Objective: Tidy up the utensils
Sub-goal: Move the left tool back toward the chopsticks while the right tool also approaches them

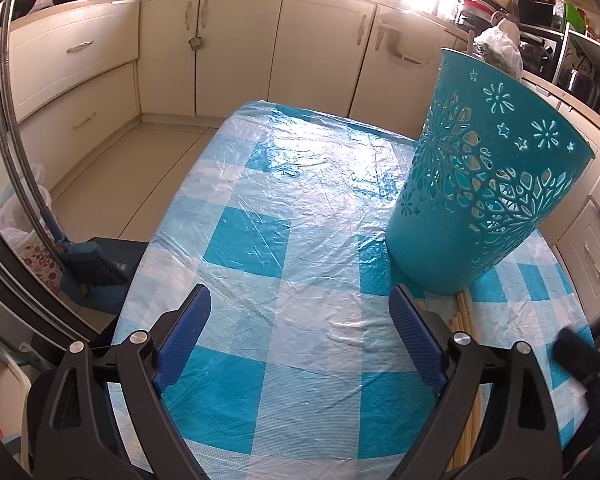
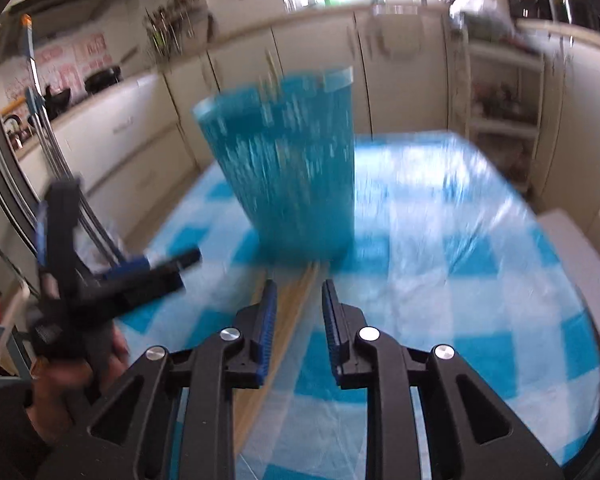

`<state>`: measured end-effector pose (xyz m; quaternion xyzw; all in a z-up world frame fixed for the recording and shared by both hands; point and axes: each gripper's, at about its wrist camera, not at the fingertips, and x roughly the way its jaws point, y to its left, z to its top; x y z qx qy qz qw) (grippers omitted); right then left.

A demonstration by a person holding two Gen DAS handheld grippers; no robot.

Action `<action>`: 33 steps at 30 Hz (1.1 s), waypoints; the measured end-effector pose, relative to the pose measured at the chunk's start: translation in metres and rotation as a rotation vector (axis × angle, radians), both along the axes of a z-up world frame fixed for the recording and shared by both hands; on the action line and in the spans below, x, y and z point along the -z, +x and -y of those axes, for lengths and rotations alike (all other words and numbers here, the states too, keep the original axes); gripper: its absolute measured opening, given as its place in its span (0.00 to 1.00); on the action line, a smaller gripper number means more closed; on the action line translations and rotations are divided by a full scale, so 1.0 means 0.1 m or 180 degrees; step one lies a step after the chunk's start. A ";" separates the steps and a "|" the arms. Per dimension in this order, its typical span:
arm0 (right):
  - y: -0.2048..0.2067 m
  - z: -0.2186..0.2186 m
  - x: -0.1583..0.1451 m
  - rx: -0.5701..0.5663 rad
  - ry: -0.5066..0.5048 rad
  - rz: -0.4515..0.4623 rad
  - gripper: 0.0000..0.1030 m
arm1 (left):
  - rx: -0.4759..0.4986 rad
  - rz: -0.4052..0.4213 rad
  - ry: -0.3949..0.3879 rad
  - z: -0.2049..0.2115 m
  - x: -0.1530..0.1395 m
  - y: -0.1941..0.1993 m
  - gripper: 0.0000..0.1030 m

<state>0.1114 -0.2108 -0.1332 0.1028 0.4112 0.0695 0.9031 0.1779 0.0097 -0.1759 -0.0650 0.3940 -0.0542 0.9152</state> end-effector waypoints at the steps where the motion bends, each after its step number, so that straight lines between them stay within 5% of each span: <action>1: 0.03 -0.01 0.05 -0.0002 0.0000 -0.0058 0.23 | -0.0005 -0.0007 -0.0007 -0.01 0.00 0.00 0.84; 17: 0.36 -0.16 0.39 0.0026 -0.0260 -0.0332 0.22 | 0.0023 -0.0032 -0.0025 0.00 0.02 0.01 0.85; 25: 0.29 -0.10 0.37 -0.0175 -0.0382 -0.0339 0.12 | 0.0032 -0.0034 0.0022 0.03 0.02 0.01 0.86; 33: 0.03 0.11 0.40 -0.0376 -0.0188 -0.0233 0.11 | 0.0419 -0.0300 0.0176 0.38 0.05 -0.12 0.86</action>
